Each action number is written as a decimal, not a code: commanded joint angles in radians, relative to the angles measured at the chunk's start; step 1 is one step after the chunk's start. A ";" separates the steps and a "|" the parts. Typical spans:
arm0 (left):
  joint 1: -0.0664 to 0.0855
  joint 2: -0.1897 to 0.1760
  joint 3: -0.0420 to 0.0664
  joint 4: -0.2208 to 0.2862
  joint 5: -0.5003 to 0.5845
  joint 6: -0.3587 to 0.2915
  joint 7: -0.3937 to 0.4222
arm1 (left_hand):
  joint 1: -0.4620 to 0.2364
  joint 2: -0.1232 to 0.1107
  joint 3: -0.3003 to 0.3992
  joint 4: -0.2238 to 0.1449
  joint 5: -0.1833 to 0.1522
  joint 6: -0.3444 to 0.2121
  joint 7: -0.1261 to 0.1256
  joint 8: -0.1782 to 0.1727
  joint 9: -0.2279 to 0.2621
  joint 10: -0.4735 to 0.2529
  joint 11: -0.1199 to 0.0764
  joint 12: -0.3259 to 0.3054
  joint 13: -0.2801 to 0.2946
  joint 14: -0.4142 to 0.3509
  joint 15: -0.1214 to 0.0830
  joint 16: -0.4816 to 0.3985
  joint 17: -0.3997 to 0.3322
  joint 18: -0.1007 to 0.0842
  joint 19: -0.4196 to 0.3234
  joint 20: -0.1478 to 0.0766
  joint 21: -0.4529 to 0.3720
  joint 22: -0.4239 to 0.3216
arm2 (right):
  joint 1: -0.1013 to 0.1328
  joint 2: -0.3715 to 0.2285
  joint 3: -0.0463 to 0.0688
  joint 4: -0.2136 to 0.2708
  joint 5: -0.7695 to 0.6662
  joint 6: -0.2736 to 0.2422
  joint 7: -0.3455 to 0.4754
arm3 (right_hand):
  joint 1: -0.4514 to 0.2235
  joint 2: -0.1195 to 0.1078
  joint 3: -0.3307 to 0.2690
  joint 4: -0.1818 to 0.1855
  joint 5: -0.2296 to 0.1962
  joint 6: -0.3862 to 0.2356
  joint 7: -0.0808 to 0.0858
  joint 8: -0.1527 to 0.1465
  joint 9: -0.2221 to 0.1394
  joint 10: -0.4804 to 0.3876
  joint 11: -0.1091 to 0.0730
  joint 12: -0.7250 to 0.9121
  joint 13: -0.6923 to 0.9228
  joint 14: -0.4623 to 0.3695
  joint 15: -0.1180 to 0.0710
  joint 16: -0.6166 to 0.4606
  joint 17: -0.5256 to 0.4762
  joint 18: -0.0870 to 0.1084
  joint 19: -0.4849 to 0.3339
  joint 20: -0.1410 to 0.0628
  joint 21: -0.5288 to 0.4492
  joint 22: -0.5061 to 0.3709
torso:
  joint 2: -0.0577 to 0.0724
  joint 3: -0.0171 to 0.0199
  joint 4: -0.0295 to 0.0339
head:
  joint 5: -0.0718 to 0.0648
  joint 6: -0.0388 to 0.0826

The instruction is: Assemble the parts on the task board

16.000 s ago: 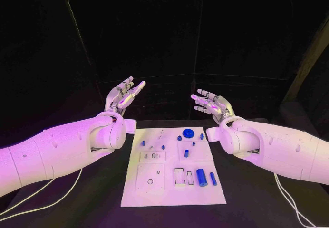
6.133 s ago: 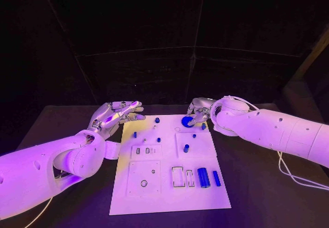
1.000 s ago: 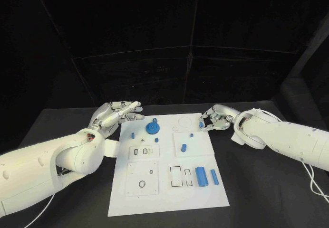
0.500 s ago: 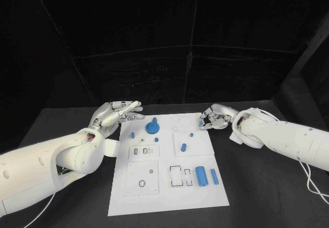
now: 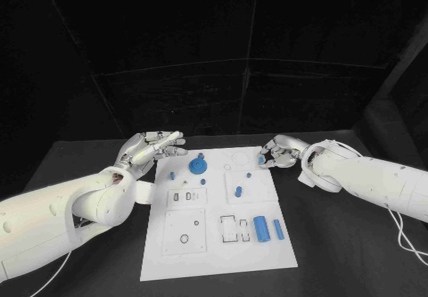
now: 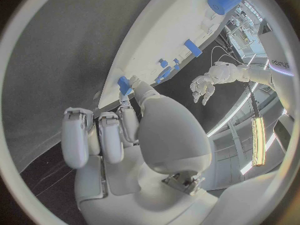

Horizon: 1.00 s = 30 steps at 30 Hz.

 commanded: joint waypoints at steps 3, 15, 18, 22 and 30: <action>0.001 0.000 0.000 0.002 -0.002 0.017 0.002 | 0.004 0.008 0.006 0.002 0.005 0.007 0.003 -0.005 -0.001 0.004 0.000 -0.005 -0.001 0.006 0.003 -0.004 0.001 0.015 0.006 -0.001 -0.006 -0.001 | 0.001 0.002 0.000 0.000 -0.005 -0.001 0.001 | 0.002 0.008 0.004 0.000 -0.003 0.006 0.002 0.006 0.000 0.006 -0.004 0.004 0.009 0.101 0.001 0.000 0.244 -0.007 0.022 0.002 0.000 0.067 | 0.001 0.0006 -0.0001 | 0.000 -0.001; 0.001 -0.002 0.000 0.002 -0.002 0.017 0.002 | 0.004 0.008 0.006 0.002 0.005 0.007 0.003 -0.005 -0.001 0.004 0.000 -0.005 -0.001 0.006 0.003 -0.004 0.001 0.015 0.006 -0.001 -0.006 -0.001 | 0.001 0.002 0.000 0.005 -0.015 -0.033 -0.015 | 0.007 0.037 0.038 -0.012 -0.026 0.070 -0.019 0.037 0.005 0.014 -0.022 0.010 0.018 0.102 -0.012 0.000 0.245 -0.007 0.023 -0.009 0.000 0.069 | 0.000 0.0004 -0.0001 | -0.003 -0.003; 0.001 -0.002 0.000 0.002 -0.002 0.017 0.002 | 0.004 0.008 0.006 0.002 0.005 0.007 0.003 -0.005 -0.001 0.004 0.000 -0.005 -0.001 0.006 0.003 -0.004 0.001 0.015 0.006 -0.001 -0.006 -0.001 | 0.001 0.001 0.000 0.005 -0.018 -0.052 -0.024 | 0.010 0.048 0.054 -0.018 -0.047 0.086 -0.026 0.046 0.006 0.016 -0.028 0.011 0.020 0.102 -0.018 0.001 0.247 -0.007 0.024 -0.015 0.001 0.071 | 0.000 0.0002 0.0003 | -0.002 -0.004; 0.001 -0.003 0.000 0.002 -0.002 0.017 0.002 | 0.004 0.008 0.006 0.002 0.005 0.007 0.003 -0.005 -0.001 0.004 0.000 -0.005 -0.001 0.006 0.003 -0.004 0.001 0.015 0.006 -0.001 -0.006 -0.001 | 0.001 0.000 0.000 0.007 -0.021 -0.084 -0.038 | 0.012 0.056 0.069 -0.024 -0.053 0.096 -0.031 0.052 0.006 0.017 -0.033 0.011 0.021 0.102 -0.022 0.002 0.248 -0.007 0.025 -0.020 0.001 0.072 | 0.000 0.0004 -0.0002 | -0.001 -0.004; 0.001 -0.003 0.000 0.002 -0.002 0.017 0.001 | 0.004 0.008 0.006 0.002 0.005 0.007 0.003 -0.005 -0.001 0.004 0.000 -0.005 -0.001 0.006 0.003 -0.004 0.001 0.015 0.006 -0.001 -0.006 -0.001 | 0.001 -0.010 0.000 0.044 -0.019 -0.130 -0.060 | 0.014 0.061 0.084 -0.032 -0.056 0.100 -0.033 0.053 0.004 0.015 -0.035 0.007 0.017 0.102 -0.025 0.002 0.249 -0.007 0.024 -0.023 0.000 0.070 | -0.001 0.0005 0.0002 | -0.003 -0.002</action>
